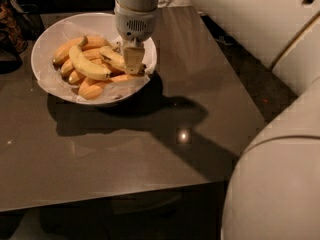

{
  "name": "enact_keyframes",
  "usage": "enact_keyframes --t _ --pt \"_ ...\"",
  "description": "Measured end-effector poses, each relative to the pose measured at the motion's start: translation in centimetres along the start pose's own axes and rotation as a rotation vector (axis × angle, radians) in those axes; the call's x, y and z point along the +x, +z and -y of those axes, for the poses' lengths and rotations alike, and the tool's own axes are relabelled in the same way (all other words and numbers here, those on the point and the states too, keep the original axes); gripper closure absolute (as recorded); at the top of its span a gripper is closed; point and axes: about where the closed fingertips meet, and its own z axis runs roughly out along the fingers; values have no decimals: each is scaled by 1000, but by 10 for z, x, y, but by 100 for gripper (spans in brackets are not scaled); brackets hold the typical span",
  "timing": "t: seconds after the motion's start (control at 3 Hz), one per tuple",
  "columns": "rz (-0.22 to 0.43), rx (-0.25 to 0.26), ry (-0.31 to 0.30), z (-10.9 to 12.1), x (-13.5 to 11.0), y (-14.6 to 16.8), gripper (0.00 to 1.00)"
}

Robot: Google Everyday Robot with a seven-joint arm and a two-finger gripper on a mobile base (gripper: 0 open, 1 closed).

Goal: Pick banana from white bowl

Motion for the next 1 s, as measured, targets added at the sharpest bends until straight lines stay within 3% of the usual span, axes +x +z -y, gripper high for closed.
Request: enact_keyframes --t 0.33,0.67,1.0 --pt "0 0 0 2 0 -2 89" --pt "-5 40 -9 -9 -3 -2 100" --pt "-4 41 -8 -9 -3 -2 100"
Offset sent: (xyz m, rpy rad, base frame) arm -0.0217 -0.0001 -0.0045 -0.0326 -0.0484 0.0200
